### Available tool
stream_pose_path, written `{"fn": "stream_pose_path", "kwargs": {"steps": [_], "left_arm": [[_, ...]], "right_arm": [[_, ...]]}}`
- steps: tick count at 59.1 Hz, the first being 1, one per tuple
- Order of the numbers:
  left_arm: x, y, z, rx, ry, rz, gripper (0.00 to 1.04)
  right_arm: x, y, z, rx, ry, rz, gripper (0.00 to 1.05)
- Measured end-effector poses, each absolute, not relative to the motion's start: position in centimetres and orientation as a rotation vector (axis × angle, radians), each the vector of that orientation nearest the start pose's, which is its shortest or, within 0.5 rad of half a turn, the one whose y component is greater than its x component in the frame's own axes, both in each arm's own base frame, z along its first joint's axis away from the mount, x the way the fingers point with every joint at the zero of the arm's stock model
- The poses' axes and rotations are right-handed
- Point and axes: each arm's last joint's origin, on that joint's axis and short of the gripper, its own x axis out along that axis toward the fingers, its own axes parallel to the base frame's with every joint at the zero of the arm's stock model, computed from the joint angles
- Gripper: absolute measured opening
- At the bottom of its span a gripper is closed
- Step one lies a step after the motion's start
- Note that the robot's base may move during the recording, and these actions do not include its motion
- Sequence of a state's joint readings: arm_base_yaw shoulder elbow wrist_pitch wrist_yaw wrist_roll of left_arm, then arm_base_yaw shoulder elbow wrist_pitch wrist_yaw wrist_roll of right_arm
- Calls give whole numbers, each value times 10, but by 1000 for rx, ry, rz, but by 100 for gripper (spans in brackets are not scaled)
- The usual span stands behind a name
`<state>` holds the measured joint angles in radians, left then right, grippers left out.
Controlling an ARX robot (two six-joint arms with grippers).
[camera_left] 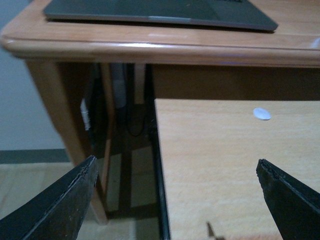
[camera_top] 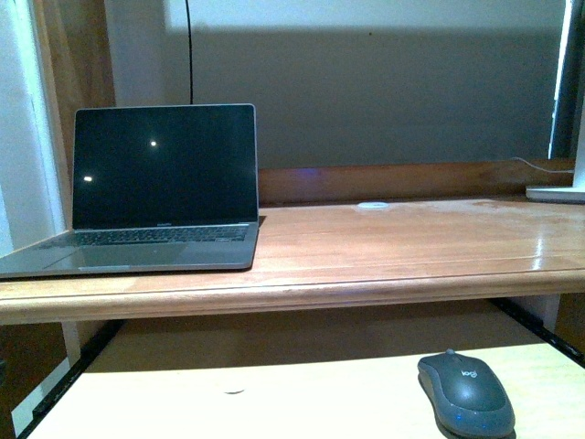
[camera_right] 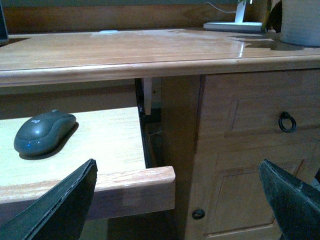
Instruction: Place mouse
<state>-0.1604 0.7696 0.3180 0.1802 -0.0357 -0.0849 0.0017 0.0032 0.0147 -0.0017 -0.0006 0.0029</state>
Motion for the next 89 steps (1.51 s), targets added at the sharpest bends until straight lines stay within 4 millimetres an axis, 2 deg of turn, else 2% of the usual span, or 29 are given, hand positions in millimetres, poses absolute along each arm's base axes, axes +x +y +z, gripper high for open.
{"fn": "stream_pose_path", "kwargs": {"steps": [5,9,16,18,23,26,30,37,41,44,50,57,65,71,75,78,89], "left_arm": [[144,-26,198,-25,270,-57,96],[127,-26,191,-12,138,-20,85],[102,-21,182,-11,43,-9,65],[100,-20,180,-15,23,-9,61],[98,-18,167,-18,2,-2,42],[98,-18,166,-14,7,-13,35],[97,-15,166,-14,-4,-11,19],[98,-11,166,-14,-2,-16,3],[98,-6,166,-9,-2,-42,3],[98,-1,166,-9,-2,0,3],[98,-1,166,-9,-2,-5,3],[98,-1,166,-9,-2,-4,3],[98,-1,166,-9,-2,-3,3],[98,-1,166,-9,-2,-4,3],[98,-1,166,-9,-2,-4,20],[98,-1,166,-9,-2,-4,29],[98,-1,166,-9,-2,-3,61]], "right_arm": [[97,0,168,3,-10,2,97],[97,0,168,3,-10,2,97],[97,0,168,3,-10,2,97],[97,0,168,3,-10,3,97],[97,0,168,3,-10,2,97],[97,0,168,3,-10,2,97],[97,0,168,3,-10,2,97],[97,0,168,3,-10,2,97],[97,0,168,3,-8,2,97],[97,1,165,37,67,72,97],[101,4,167,52,114,90,97],[111,9,200,57,27,97,97],[132,18,236,70,-26,110,97],[156,42,255,69,-1,169,97],[168,66,261,54,26,220,97],[173,80,260,36,50,240,97],[187,127,236,-99,196,295,97]]}}
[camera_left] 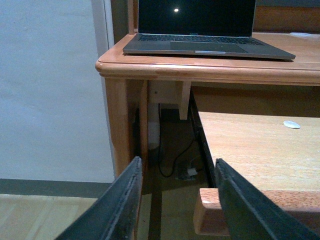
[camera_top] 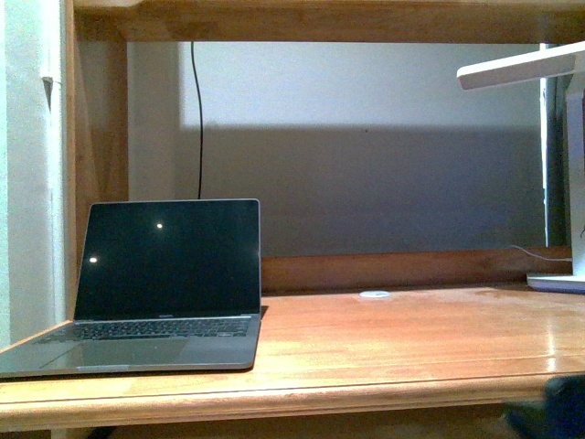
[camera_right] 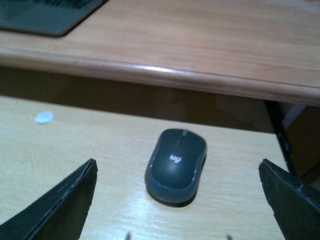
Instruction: Place mouse
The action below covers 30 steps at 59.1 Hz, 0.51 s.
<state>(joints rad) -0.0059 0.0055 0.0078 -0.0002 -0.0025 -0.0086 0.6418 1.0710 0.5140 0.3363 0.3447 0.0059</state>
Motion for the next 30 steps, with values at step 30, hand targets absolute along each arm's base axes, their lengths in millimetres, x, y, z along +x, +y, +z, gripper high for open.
{"fn": "stream_pose_path", "kwargs": {"steps": [30], "left_arm": [[98,-1,166,-7,-2,-3,97]], "right_arm": [[232,163,207,-203,451,174,97]]}}
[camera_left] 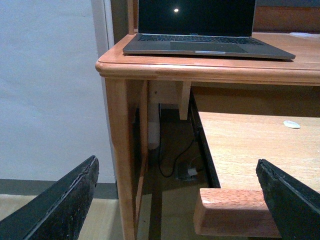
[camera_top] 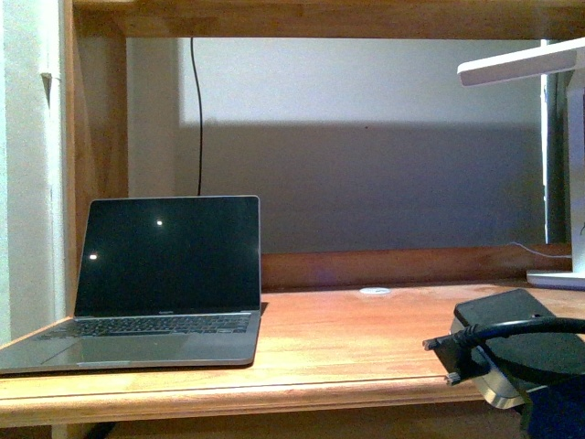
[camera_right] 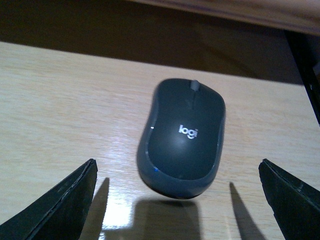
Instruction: Place mouse
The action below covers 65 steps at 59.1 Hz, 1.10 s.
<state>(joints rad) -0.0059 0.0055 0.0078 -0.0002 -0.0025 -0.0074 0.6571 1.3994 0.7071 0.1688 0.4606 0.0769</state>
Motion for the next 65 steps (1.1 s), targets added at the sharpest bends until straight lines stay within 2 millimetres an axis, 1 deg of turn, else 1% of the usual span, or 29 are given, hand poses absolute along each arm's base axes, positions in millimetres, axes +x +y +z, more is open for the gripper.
{"fn": "stream_pose_path", "kwargs": {"steps": [9,18,30,45,65], "left_arm": [[98,-1,166,-7,-2,-4,97],[98,-1,166,-7,-2,-3,97],[98,-1,166,-7,-2,-4,97],[98,-1,166,-7,-2,-4,97],[98,-1,166,-7,-2,-3,97]], "right_arm": [[248,159,198,-178,537,92,97],[258,160,196,-141,568,54,97],[265,163,196,-93,584,42,97],[268,167,191,-87,580,44,97],[286,172,188,-107,555,18,97]]}}
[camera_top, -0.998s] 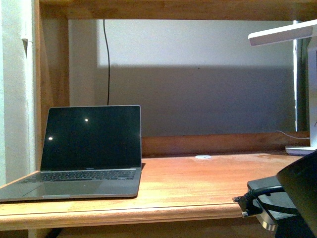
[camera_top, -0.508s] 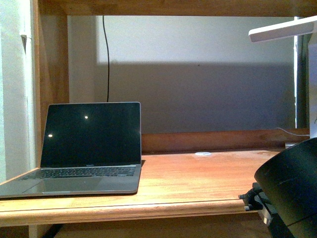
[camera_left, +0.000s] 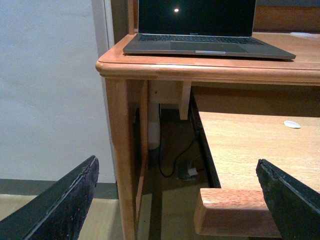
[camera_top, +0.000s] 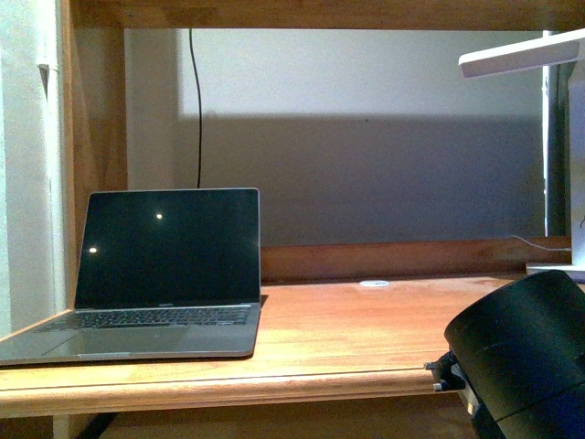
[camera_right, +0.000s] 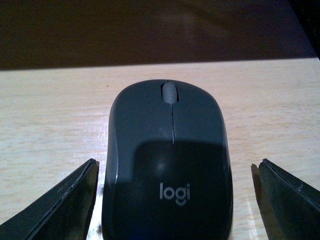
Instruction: Place mouse
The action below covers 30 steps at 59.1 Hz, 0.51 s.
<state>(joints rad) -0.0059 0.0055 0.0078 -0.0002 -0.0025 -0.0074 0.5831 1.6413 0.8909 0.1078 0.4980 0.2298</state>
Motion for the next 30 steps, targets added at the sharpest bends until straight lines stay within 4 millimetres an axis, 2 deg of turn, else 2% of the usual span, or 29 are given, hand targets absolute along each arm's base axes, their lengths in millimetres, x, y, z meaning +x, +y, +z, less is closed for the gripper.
{"fn": "stream_pose_path", "kwargs": {"steps": [18,30], "left_arm": [[98,-1,166,-7,-2,-4,97],[98,-1,166,-7,-2,-4,97]], "right_arm": [[300,168,188,-116,545,-8,97],[304,164,188,-112,542,-12,70]]}}
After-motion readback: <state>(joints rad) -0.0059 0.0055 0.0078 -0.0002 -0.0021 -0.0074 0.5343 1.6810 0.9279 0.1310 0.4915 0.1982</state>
